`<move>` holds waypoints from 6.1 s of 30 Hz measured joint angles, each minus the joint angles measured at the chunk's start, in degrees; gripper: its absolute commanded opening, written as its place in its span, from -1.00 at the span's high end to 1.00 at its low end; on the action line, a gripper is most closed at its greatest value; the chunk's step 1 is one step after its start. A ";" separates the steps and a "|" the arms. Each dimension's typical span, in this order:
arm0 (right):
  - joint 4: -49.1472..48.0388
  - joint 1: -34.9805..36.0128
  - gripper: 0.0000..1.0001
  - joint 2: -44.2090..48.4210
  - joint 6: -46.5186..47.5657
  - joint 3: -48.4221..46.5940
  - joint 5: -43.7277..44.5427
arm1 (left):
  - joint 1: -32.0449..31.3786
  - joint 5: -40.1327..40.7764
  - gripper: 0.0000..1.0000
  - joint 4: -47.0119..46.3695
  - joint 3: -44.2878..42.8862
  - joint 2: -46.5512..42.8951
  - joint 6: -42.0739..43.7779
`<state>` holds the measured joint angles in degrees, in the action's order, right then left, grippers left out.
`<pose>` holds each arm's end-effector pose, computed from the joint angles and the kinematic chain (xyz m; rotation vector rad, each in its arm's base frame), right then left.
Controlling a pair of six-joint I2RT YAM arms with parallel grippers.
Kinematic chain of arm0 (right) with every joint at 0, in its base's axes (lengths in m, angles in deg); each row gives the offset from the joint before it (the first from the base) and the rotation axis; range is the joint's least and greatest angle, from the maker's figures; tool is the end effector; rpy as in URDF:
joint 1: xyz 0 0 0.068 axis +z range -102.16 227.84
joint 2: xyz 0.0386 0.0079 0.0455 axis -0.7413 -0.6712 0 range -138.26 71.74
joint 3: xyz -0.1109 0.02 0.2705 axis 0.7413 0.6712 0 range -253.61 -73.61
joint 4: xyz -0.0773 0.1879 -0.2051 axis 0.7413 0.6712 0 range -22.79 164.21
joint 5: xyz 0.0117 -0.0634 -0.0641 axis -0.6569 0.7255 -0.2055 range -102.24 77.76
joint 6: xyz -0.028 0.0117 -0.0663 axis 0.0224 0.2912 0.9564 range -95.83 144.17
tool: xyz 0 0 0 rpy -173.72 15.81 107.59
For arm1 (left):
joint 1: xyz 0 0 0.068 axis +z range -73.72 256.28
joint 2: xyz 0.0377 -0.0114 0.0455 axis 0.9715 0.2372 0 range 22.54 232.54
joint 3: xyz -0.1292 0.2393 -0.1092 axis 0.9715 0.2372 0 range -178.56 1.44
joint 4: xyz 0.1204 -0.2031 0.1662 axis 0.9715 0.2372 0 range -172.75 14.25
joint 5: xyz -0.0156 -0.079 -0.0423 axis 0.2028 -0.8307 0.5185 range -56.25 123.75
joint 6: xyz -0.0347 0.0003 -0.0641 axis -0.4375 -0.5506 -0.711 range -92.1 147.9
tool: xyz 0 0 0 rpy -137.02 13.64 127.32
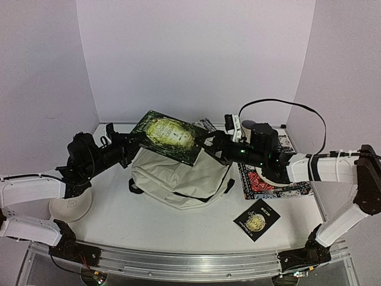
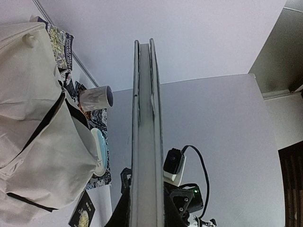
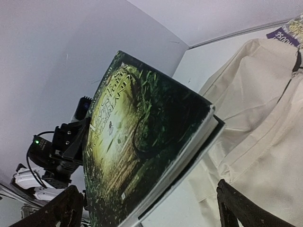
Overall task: Pack the student bag
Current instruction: Pass from the left arm to the right, then move the card case to the center of the board, then pick up the largest pocket of the bag from the student bag, then turn over the book.
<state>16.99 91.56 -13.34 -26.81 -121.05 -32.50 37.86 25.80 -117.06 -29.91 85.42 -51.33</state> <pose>0.2579 0.2757 0.3061 -0.2434 1.5479 1.5886 0.2212 -0.1860 0.2815 -0.5036 1.7300 -1.6788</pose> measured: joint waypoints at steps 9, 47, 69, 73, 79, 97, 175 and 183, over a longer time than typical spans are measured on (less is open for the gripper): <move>-11.75 -0.94 -0.34 -4.94 -9.44 0.00 -5.51 | 0.00 -2.89 1.00 -3.58 0.00 1.10 -1.50; -9.17 -16.56 1.00 12.84 -9.66 17.01 -6.71 | -2.60 3.62 -0.87 23.56 -14.23 22.53 32.77; 7.61 -17.43 1.00 24.15 -1.74 19.02 -2.33 | -10.59 25.30 -0.15 47.36 -34.39 44.66 48.80; 9.35 -17.43 1.00 24.35 -0.81 19.02 -2.20 | -8.09 26.69 -0.11 47.44 -28.55 41.30 47.32; 10.41 -17.43 1.00 24.25 0.07 19.02 -2.33 | -1.54 28.57 -0.23 49.79 -19.68 32.97 45.70; 14.20 -17.43 1.00 25.44 1.28 19.58 -2.59 | -12.51 17.97 -0.97 54.82 -20.32 14.07 58.25; 29.38 13.08 1.00 21.47 34.64 4.03 8.51 | -10.90 25.53 1.00 73.93 -54.91 27.10 55.28; 33.67 22.44 1.00 13.38 61.27 -3.13 24.33 | -10.45 23.63 1.00 74.93 -55.28 24.77 56.32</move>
<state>50.66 114.00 0.04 34.46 -124.19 -8.18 27.41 49.43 -42.13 -85.19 110.19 4.98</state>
